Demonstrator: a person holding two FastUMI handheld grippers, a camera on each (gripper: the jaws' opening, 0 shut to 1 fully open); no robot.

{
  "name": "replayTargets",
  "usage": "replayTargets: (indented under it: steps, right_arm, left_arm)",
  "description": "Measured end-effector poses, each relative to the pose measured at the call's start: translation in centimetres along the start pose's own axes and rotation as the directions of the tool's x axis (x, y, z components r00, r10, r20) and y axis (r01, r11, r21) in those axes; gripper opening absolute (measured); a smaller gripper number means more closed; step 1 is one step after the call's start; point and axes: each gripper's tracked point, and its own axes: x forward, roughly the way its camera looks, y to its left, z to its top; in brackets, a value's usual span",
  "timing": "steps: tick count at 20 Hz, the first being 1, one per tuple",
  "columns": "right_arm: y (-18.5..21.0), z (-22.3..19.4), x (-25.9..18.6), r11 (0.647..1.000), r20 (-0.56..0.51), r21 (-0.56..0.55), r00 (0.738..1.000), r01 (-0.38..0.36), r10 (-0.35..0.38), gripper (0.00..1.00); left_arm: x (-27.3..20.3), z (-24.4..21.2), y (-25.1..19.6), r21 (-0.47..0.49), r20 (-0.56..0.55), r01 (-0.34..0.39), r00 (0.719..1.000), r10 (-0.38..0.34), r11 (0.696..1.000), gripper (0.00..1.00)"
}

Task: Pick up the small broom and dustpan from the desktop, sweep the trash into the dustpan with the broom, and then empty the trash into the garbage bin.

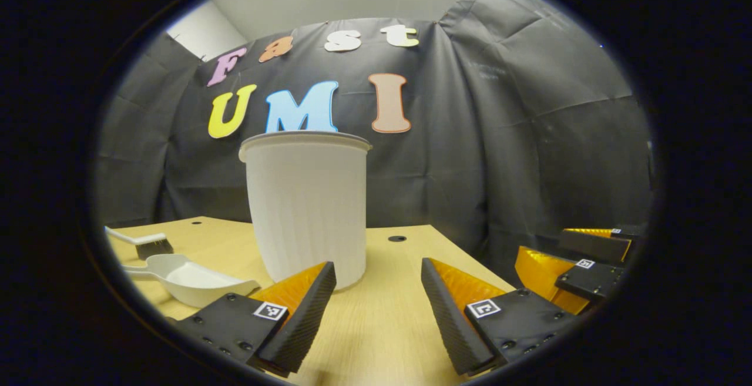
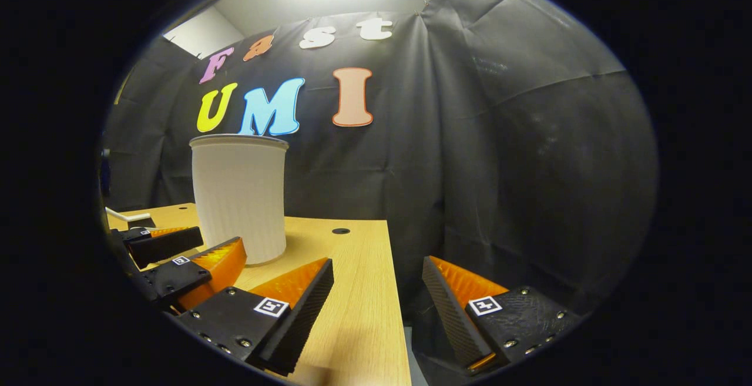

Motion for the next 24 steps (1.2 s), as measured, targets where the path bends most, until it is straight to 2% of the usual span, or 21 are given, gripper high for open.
replayTargets:
  steps: [11,12,17,24]
  right_arm:
    - [-0.09,0.11,0.04,1.0,-0.002,0.002,1.0,0.001,-0.001,0.95]
    - [-0.13,0.14,0.13,1.0,-0.002,0.002,1.0,0.001,-0.001,0.95]
    - [-0.17,0.15,0.04,1.0,-0.003,0.002,1.0,0.001,-0.001,0.95]
    - [-0.26,0.09,0.18,1.0,-0.007,0.006,1.0,0.001,-0.001,0.95]
  left_arm:
    - [0.26,-0.09,-0.1,0.003,-0.004,0.0,1.0,0.0,1.0,0.96]
    - [0.23,-0.14,-0.05,0.0,-0.005,-0.001,1.0,0.001,1.0,0.94]
    - [0.29,-0.17,-0.15,0.002,-0.003,-0.001,1.0,0.001,1.0,0.96]
    - [0.36,-0.17,-0.15,0.002,-0.004,-0.001,1.0,0.001,1.0,0.95]
